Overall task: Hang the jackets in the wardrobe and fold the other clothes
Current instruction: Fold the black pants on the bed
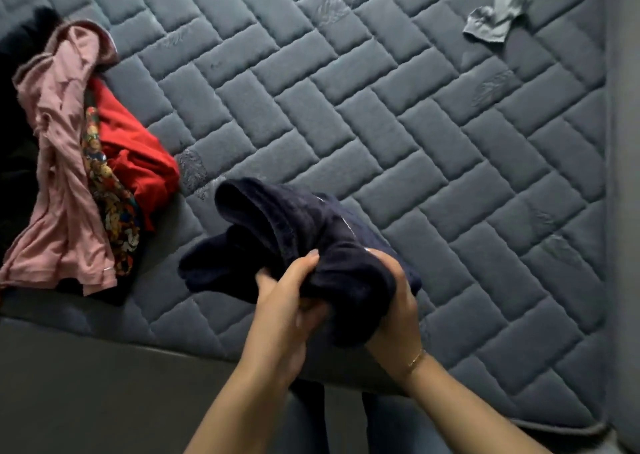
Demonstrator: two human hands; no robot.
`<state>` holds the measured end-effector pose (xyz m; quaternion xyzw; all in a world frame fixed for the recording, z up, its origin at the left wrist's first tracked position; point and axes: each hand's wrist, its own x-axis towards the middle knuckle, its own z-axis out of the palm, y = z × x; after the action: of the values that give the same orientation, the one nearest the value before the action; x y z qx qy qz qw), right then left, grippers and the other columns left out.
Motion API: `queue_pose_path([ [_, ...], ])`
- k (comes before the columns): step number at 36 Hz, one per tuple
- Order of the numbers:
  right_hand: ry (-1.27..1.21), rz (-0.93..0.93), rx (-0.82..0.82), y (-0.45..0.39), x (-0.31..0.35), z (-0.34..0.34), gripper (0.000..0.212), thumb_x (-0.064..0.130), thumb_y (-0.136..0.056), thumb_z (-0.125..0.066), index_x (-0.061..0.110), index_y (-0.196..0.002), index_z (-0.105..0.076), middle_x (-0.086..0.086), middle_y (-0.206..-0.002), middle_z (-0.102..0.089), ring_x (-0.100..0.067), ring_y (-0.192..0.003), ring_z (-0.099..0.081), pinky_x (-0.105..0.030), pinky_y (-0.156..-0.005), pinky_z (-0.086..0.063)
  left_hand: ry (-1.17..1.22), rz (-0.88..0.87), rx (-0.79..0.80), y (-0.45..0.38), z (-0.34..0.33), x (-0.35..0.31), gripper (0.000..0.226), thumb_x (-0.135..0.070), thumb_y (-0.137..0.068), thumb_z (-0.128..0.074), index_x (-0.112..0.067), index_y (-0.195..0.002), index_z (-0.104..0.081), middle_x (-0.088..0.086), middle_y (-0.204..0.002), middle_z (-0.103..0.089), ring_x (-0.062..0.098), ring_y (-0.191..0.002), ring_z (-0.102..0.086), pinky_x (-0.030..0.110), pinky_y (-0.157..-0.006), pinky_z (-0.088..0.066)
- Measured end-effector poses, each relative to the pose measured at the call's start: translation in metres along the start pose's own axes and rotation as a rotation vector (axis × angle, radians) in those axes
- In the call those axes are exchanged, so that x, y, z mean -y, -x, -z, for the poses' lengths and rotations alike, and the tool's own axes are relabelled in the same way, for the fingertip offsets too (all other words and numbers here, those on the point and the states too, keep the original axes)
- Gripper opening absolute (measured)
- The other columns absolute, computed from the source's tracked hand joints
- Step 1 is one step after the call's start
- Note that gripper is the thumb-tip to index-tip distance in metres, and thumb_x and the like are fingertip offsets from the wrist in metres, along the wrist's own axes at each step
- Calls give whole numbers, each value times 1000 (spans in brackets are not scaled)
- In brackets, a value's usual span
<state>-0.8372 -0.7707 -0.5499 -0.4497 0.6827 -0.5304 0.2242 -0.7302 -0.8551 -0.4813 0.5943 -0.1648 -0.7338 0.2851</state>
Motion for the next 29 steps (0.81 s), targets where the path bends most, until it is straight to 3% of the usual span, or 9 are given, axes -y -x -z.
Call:
queue_pose_path([
  [3, -88, -267, -194, -20, -17, 32, 26, 30, -76, -65, 29, -100, -54, 12, -93, -63, 7, -85, -58, -26, -74, -50, -18, 40, 202, 0, -45, -5, 29, -10, -94, -53, -5, -122, -43, 23, -101, -67, 32, -79, -73, 31, -58, -58],
  [8, -350, -876, -374, -72, -78, 92, 19, 26, -76, -71, 17, -92, -70, -9, -103, -72, -14, -83, -68, -28, -69, -53, -395, -169, 419, -34, -109, 0, 14, -25, -97, -51, -24, -106, -62, -1, -101, -74, 13, -99, -69, 22, -77, -56],
  [11, -522, -1160, -255, -87, -127, 128, 41, 38, -82, -66, 16, -116, -68, -7, -114, -70, -22, -105, -66, -37, -92, -53, -597, -312, 429, -66, -116, 23, 15, -21, -97, -56, -26, -106, -65, -5, -109, -71, 6, -105, -64, 22, -88, -52],
  [16, -685, -1267, -304, -82, -178, 160, 53, 53, -89, -51, 16, -125, -64, -8, -120, -68, -25, -112, -63, -38, -97, -50, -1014, -368, 125, -132, -97, 68, 41, -22, -90, -65, -16, -130, -54, 3, -130, -55, 17, -123, -50, 40, -107, -42],
  [20, -848, -1145, -329, -56, -182, 155, 67, 69, -83, -50, 22, -129, -60, -4, -122, -67, -22, -114, -63, -38, -94, -50, -1283, -387, -61, -166, -83, 79, 69, -51, -80, -70, -34, -140, -39, -5, -146, -35, 18, -136, -30, 46, -114, -26],
  [22, -750, -1126, -317, -38, -176, 145, 84, 75, -69, -62, 30, -138, -49, 2, -130, -62, -18, -119, -59, -39, -102, -44, -1168, -269, 17, -175, -83, 79, 70, -56, -75, -73, -36, -135, -43, -8, -144, -40, 13, -130, -40, 37, -108, -37],
  [24, -560, -1134, -303, -21, -173, 133, 101, 73, -55, -73, 36, -142, -38, 10, -129, -60, -13, -118, -57, -36, -102, -44, -978, -93, 152, -181, -83, 79, 58, -59, -67, -77, -35, -116, -56, -13, -121, -64, 5, -107, -61, 19, -84, -52],
  [26, -502, -1172, -253, -11, -175, 123, 111, 71, -48, -78, 37, -144, -33, 10, -129, -58, -12, -117, -55, -35, -102, -44, -937, -8, 264, -186, -81, 79, 64, -68, -59, -77, -34, -110, -61, -15, -103, -73, 5, -93, -69, 12, -66, -53],
  [29, -526, -1239, -276, -16, -181, 123, 112, 71, -44, -78, 33, -141, -36, 9, -118, -61, -11, -105, -58, -31, -89, -46, -951, 72, 371, -186, -74, 83, 51, -69, -65, -74, -42, -108, -66, -13, -108, -72, 5, -95, -69, 15, -68, -54],
])
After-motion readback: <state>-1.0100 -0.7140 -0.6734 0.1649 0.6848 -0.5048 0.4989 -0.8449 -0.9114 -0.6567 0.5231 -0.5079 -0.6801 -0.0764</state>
